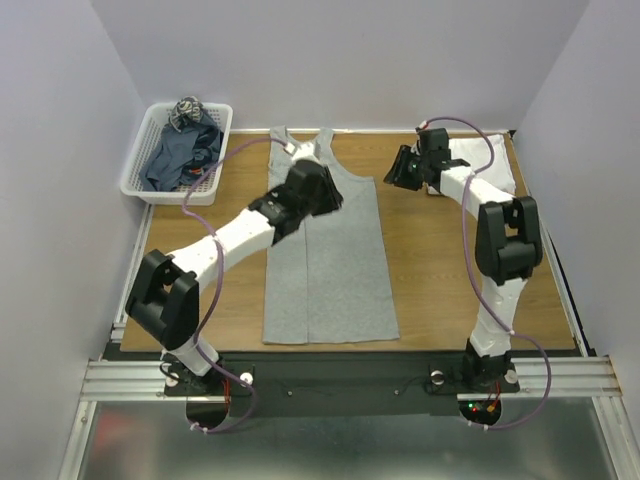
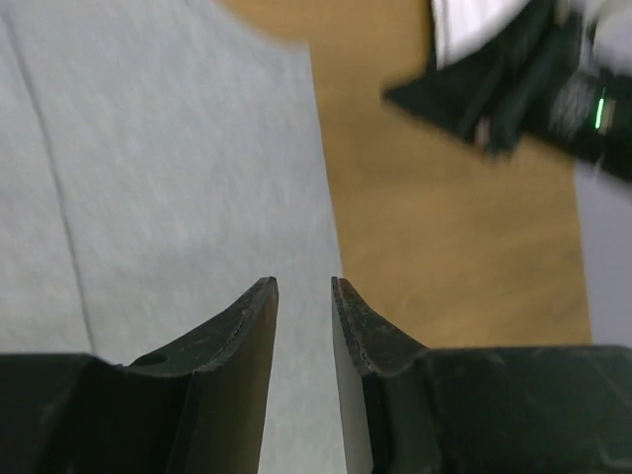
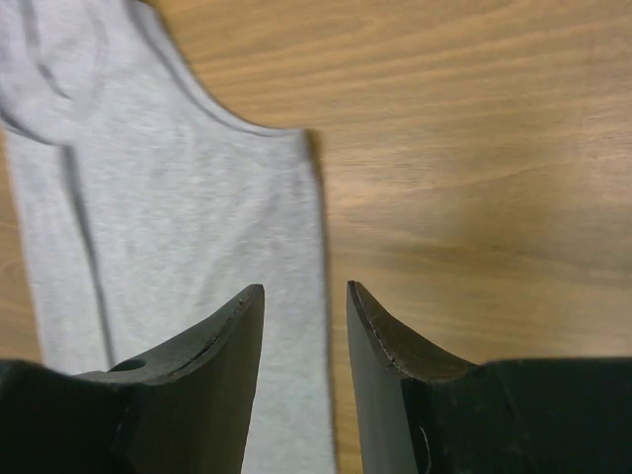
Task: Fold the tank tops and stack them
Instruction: Fold the tank top
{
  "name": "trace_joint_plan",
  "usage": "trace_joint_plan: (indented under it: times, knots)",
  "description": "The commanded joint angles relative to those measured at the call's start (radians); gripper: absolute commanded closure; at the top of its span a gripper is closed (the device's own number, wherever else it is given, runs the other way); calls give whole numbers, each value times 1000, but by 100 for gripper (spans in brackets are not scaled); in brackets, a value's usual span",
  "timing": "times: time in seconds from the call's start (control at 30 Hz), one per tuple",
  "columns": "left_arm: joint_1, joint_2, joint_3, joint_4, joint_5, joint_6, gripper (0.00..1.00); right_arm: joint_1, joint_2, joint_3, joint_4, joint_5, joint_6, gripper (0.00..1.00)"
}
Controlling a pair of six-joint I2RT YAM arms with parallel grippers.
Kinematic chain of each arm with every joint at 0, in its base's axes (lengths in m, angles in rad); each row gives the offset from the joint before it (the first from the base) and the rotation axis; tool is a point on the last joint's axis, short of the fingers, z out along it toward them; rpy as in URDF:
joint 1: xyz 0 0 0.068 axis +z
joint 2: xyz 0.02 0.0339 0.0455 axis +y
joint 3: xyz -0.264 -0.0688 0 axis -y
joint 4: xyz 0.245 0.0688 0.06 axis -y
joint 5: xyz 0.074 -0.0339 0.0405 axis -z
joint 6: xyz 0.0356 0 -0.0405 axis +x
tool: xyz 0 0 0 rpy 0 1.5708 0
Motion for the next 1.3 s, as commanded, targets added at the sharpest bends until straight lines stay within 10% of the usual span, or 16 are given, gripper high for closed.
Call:
trace_joint_plan:
  times: [0.0, 0.73, 1.27]
  knots:
    - [-86, -50, -159, 33, -1, -61, 61, -7, 138, 179, -12, -119, -77, 55]
    - [-438, -5, -289, 86, 46, -141, 62, 28, 384, 319, -12, -38, -94, 59]
    - [-674, 220, -63, -92, -28, -155, 53, 35, 384, 309, -11, 19, -91, 89]
